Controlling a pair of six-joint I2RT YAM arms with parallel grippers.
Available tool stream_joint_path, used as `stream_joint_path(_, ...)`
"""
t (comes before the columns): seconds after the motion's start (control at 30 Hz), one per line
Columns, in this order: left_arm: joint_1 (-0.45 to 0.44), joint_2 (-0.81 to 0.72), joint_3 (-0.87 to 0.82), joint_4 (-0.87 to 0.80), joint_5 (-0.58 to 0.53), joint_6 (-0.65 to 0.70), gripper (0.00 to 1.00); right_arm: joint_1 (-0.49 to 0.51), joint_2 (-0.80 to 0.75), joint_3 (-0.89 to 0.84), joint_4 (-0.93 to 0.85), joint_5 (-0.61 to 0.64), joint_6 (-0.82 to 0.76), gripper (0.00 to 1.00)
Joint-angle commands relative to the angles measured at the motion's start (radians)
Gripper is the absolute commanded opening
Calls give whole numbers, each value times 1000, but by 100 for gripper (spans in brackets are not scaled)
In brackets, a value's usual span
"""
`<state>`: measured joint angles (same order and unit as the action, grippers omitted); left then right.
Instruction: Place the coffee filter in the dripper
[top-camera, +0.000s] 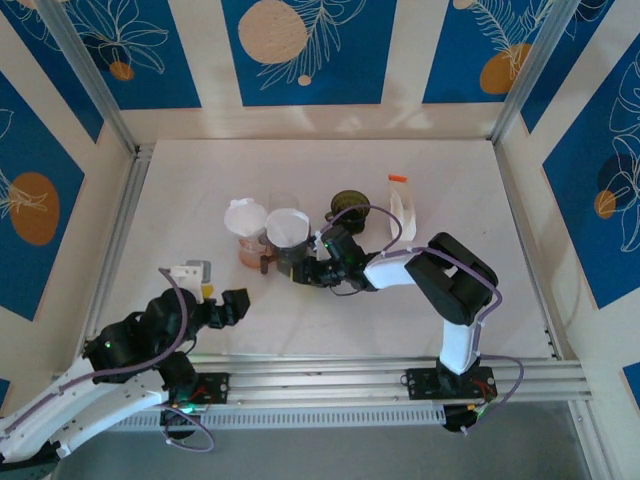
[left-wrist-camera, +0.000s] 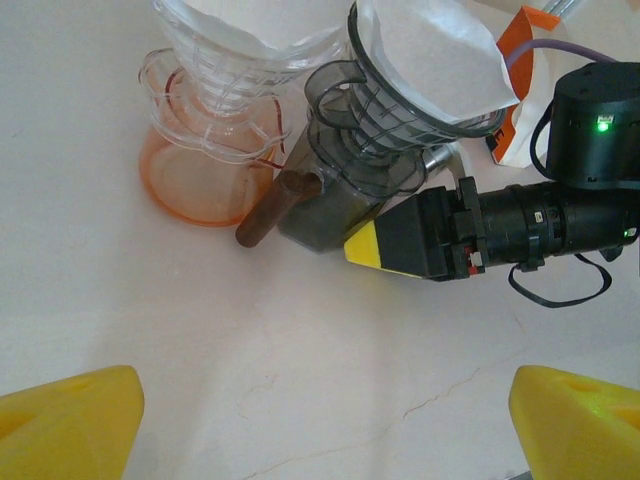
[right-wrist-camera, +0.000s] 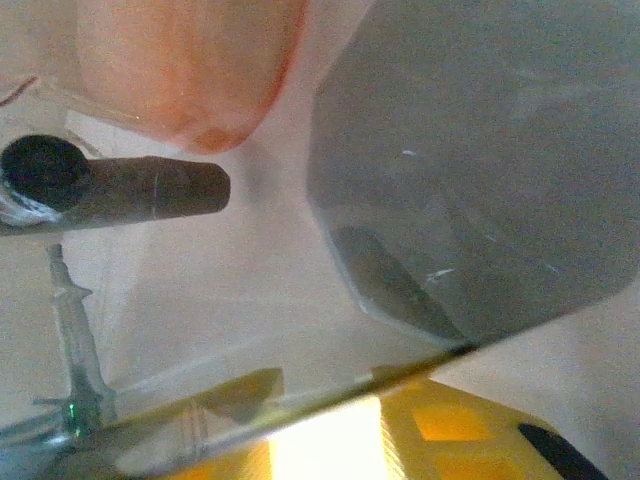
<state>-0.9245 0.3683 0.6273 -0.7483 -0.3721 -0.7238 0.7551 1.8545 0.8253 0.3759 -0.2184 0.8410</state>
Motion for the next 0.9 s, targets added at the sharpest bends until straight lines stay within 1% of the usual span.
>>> stream_joint_path(0.0, 12, -8, 37, -24, -26, 25, 95, 10, -55, -45, -31, 15, -19, 31)
stream_joint_path(0.1, 12, 0, 47, -32, -39, 32, 97, 21, -113, -99, -48, 40, -23, 36)
stream_joint_path(0.2, 12, 5, 57, -40, -52, 33, 100, 36, -207, -158, -100, 83, -42, 41)
stream_joint_path(0.37, 12, -14, 56, -42, -73, 33, 100, 46, -443, -174, -334, 264, -163, 53)
stream_joint_path(0.47, 12, -29, 54, -42, -86, 31, 100, 16, -526, -121, -436, 337, -235, 57)
stream_joint_path(0.57, 12, -41, 56, -43, -94, 32, 100, -61, -534, -69, -453, 297, -276, 58)
stream_joint_path(0.63, 12, -45, 57, -46, -95, 30, 100, -120, -509, -21, -453, 258, -299, 57)
stream_joint_path(0.73, 11, -44, 60, -52, -94, 27, 100, -191, -425, 65, -447, 154, -338, 57)
stream_joint_path(0.87, 12, -43, 65, -66, -103, 27, 100, -232, -308, 170, -419, 65, -355, 57)
